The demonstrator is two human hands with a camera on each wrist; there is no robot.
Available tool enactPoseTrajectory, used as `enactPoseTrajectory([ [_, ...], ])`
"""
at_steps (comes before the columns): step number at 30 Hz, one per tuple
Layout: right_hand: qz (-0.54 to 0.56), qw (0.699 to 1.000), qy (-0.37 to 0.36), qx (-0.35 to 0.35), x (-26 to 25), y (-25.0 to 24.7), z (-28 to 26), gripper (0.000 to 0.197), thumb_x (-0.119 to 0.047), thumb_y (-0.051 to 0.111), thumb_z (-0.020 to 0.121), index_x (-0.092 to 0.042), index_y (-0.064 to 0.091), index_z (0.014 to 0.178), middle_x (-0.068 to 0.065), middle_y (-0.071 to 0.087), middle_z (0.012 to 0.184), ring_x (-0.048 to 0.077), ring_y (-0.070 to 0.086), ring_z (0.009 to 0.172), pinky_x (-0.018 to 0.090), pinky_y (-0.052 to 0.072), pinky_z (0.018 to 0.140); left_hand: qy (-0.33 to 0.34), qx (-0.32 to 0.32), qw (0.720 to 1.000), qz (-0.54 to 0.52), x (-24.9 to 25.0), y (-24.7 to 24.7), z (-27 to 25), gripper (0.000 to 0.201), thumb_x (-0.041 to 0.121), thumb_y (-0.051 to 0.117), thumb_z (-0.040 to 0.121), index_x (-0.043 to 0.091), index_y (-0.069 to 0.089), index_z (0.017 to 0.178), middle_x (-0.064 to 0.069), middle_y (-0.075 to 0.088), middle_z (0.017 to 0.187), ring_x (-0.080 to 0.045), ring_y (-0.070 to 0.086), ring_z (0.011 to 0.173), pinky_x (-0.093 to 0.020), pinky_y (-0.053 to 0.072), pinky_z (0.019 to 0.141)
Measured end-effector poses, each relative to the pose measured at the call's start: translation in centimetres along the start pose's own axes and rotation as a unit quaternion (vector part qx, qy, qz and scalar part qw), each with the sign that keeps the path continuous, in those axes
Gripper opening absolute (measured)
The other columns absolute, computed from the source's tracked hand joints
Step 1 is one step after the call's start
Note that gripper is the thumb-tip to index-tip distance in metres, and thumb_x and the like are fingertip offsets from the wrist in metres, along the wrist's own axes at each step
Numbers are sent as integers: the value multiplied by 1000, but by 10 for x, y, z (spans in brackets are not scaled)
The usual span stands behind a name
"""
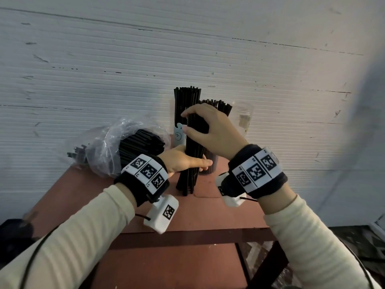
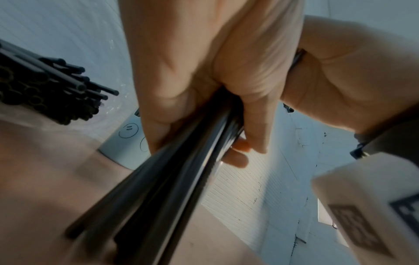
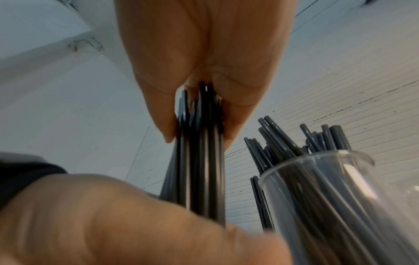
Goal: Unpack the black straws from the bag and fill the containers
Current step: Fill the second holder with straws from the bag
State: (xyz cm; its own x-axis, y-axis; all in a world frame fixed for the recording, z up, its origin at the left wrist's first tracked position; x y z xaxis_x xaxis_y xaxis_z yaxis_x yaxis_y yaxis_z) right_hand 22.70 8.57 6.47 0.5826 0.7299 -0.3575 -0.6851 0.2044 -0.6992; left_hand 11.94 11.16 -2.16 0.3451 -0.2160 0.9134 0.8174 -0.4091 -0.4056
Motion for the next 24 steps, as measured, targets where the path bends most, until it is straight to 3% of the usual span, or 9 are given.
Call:
enactPoseTrajectory([
  [4,29,998,36,47,-3,-17,-7,79,-40,76,79,-22,34,144,-1,37,139,0,42,114,-2,33,91,13,59,998,-18,10,-7,-4,65,63,68,69,0,65,83,0,66,67,-19,67,82,-51,43,105],
  [7,70,992,86,52,-2,-27,-14,85,-48,78,72,-25,34,141,-3,40,132,3,51,105,13,46,80,41,28,999,-7,25,-9,-14,38,50,64,84,13,60,74,3,61,65,-17,65,78,-50,46,101],
  [10,105,986,110,-61,2,-27,-20,71,-56,78,66,-19,55,123,0,52,117,10,55,102,19,46,78,64,-75,995,29,46,2,-30,29,29,63,93,18,60,66,3,60,65,-16,60,73,-39,53,85],
  [13,179,964,80,-180,0,-14,-28,33,-32,80,75,-16,69,102,-11,67,89,3,65,89,18,51,77,72,-131,987,52,49,12,-37,30,16,64,92,-9,60,76,-22,60,72,-31,61,78,-34,51,84],
  [14,179,963,69,-189,0,-10,-30,21,-26,78,78,-17,71,96,-11,69,85,4,66,85,18,51,77,72,-129,988,42,46,15,-37,33,17,68,89,-14,59,81,-30,59,79,-38,60,84,-33,50,84],
  [16,181,969,48,-163,3,-9,-31,7,-15,75,83,-10,71,84,-4,68,77,8,66,75,21,52,70,59,-121,991,3,39,19,-33,38,19,76,82,-15,58,87,-26,57,80,-36,58,78,-31,49,77],
  [19,207,973,57,-89,12,-24,-25,12,-2,68,86,-3,64,75,-10,60,61,0,57,57,12,43,55,48,-46,997,-42,38,18,-25,30,19,82,75,12,61,94,0,63,84,-12,64,76,-26,52,73],
  [22,241,965,93,38,30,-55,-10,15,-10,69,82,-11,60,70,-13,52,52,3,44,46,13,32,42,75,114,990,-33,34,8,-11,81,39,92,54,31,40,116,4,57,112,-9,62,105,-24,54,82],
  [24,256,954,113,113,43,-78,2,14,-15,67,78,-13,59,67,-6,50,53,9,38,44,19,27,39,103,204,973,-6,30,3,-1,101,51,90,44,37,26,121,2,45,120,-13,51,115,-27,45,96],
])
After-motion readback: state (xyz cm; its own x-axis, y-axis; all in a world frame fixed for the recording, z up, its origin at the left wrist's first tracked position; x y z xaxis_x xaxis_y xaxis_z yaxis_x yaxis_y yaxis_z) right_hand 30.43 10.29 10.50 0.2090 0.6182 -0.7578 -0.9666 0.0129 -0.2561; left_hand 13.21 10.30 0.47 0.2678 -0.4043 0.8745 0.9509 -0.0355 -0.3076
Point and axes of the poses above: each hand's wrist, its own z-axis towards the middle knuckle, its own y-axis out of the palm, x = y × z, the point moved 3 cm from there along z, towards the middle knuckle
